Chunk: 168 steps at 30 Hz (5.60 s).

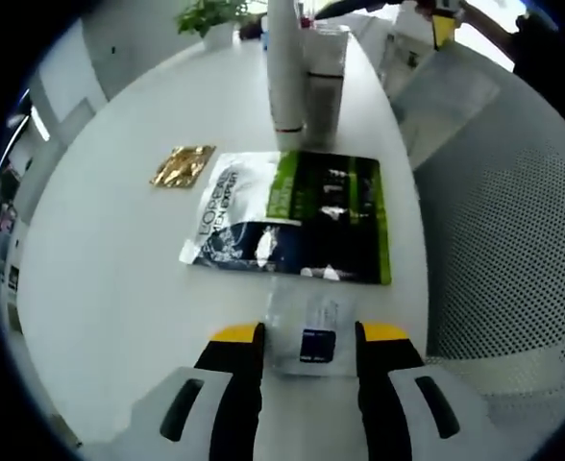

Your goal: Arrange the skincare products in the storage area until every visible bottle or jar stands upright without overlapping.

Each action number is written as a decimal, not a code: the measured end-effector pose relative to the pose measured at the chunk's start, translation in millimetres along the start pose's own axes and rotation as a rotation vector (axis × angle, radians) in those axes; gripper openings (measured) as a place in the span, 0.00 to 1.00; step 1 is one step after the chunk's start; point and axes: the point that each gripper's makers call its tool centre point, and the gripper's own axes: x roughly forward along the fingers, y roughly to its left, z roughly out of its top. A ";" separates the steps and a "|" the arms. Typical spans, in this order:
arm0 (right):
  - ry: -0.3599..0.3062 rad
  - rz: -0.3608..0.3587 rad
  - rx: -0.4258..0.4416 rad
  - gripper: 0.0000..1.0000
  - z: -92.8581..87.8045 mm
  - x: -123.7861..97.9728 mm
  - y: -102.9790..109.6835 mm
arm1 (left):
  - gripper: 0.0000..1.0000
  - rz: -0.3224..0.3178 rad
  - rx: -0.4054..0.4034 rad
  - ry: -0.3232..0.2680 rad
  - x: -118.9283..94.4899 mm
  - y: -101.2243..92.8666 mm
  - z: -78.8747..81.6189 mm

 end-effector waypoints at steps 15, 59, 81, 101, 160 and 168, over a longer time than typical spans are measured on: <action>-0.005 0.000 -0.007 1.00 1.6 -3.8 4.2 | 0.37 -0.003 -0.011 0.005 -0.5 -6.1 -0.8; -0.018 -0.022 0.003 1.00 -6.8 -16.2 -2.7 | 0.40 -0.002 0.087 0.088 -1.2 4.4 1.4; -0.014 -0.024 -0.008 1.00 -6.1 -19.7 -3.7 | 0.41 0.031 0.037 0.078 -1.9 8.9 5.9; -0.026 -0.027 -0.069 1.00 2.8 -22.2 -8.3 | 0.64 0.173 -0.152 -0.052 -37.6 18.6 30.1; 0.038 0.084 -0.051 1.00 13.3 0.5 -5.7 | 0.94 0.282 -0.286 -0.143 -85.9 22.2 40.6; 0.032 0.080 -0.027 1.00 11.1 -0.4 -6.6 | 0.93 0.247 -0.211 -0.134 -76.5 42.3 60.5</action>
